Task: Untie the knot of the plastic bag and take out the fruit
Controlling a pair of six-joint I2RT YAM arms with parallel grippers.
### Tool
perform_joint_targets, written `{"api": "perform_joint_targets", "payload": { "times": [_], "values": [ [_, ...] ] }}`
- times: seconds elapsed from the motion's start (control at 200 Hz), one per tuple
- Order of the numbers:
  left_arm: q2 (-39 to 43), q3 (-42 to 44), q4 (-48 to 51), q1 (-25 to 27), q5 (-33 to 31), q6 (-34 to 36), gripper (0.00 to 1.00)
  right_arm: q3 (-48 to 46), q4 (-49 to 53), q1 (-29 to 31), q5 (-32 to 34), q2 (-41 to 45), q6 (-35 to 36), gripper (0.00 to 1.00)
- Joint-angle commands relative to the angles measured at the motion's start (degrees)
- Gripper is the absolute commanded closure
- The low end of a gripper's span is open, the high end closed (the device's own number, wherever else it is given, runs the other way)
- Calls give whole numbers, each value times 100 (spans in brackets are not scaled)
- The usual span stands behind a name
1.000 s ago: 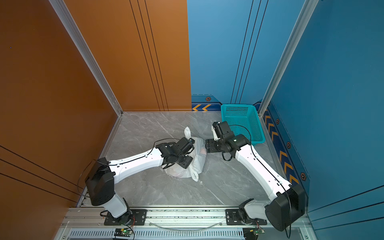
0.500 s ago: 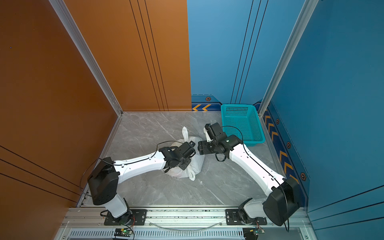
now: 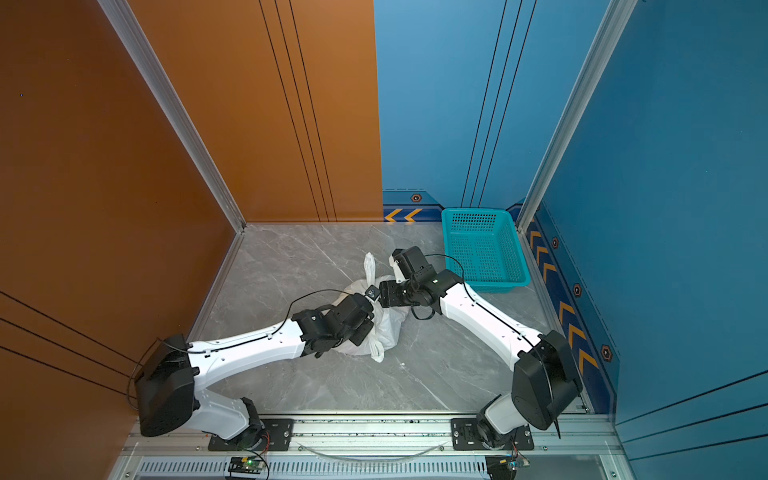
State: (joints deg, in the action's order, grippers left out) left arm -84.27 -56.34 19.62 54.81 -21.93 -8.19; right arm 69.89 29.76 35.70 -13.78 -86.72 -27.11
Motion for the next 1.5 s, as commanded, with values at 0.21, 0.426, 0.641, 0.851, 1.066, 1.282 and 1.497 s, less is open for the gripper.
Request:
{"api": "perform_joint_targets", "payload": {
  "times": [0.21, 0.426, 0.641, 0.851, 1.066, 1.282, 1.497],
  "values": [
    [541, 444, -617, 57, -126, 203, 100, -82, -481, 59, -347, -499, -398, 72],
    [1048, 826, -656, -156, -205, 192, 100, -406, -480, -295, -289, -57, -426, 100],
    [1491, 1037, -522, -619, -91, 247, 100, -1141, -436, -1205, -414, 757, -435, 100],
    [1915, 1226, -420, -1166, 13, 64, 100, -1931, -435, -2410, -633, 1450, -475, 100],
    [2150, 1411, -468, -1526, 156, -216, 100, -2243, -413, -2872, -744, 1660, -500, 100],
    [2188, 1332, -651, -1407, 374, 10, 100, -1732, 357, -2623, -443, 1990, 326, 62],
    [2114, 1213, -828, -1356, 349, 150, 100, -708, 1200, -1752, 566, 2215, 1287, 32]
  ]
}}
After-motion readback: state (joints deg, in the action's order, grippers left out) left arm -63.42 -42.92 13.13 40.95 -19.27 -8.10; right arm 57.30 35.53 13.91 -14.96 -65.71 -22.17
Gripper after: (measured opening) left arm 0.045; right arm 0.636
